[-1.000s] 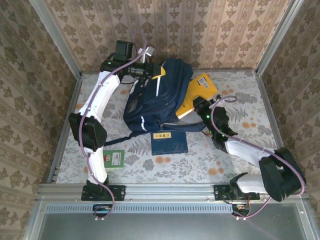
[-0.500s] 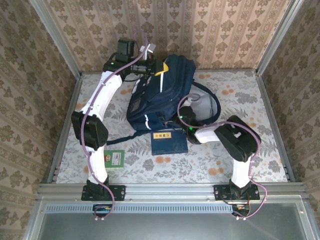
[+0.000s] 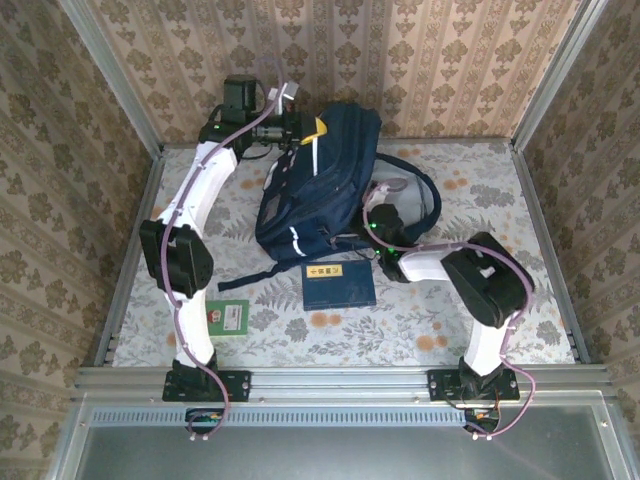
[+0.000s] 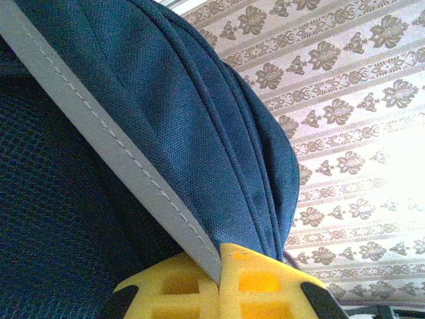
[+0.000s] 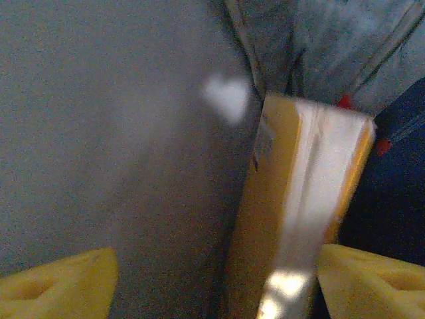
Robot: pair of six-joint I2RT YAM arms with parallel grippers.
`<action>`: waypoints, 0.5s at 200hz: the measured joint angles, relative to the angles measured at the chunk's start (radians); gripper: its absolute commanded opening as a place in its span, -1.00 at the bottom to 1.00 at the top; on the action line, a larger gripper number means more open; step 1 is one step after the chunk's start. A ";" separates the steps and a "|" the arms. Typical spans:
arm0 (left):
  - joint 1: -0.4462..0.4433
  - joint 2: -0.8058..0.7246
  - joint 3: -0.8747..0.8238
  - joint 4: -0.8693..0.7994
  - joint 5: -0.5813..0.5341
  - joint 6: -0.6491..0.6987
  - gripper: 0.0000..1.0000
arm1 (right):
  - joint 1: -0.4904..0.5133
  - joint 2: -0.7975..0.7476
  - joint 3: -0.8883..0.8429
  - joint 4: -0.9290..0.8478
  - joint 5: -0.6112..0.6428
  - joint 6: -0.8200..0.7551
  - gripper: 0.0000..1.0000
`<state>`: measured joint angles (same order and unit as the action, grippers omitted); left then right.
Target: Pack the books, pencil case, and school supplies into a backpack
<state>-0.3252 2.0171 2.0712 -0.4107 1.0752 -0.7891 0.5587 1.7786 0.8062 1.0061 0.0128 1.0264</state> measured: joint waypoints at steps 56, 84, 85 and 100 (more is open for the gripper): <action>0.010 0.000 -0.034 -0.001 0.014 0.031 -1.00 | -0.037 -0.298 -0.117 -0.201 0.069 -0.138 0.74; 0.015 0.002 -0.048 -0.008 0.013 0.066 -1.00 | -0.077 -0.407 -0.134 -0.321 0.111 -0.168 0.65; 0.015 0.002 -0.048 -0.008 0.013 0.067 -1.00 | -0.079 -0.410 -0.134 -0.324 0.111 -0.168 0.65; 0.026 0.006 -0.048 -0.023 0.000 0.100 -1.00 | -0.102 -0.454 -0.134 -0.381 0.114 -0.183 0.60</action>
<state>-0.2996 2.0228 2.0235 -0.4339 1.0756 -0.6895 0.4568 1.3243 0.6727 0.6250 0.1265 0.8436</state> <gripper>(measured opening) 0.045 0.819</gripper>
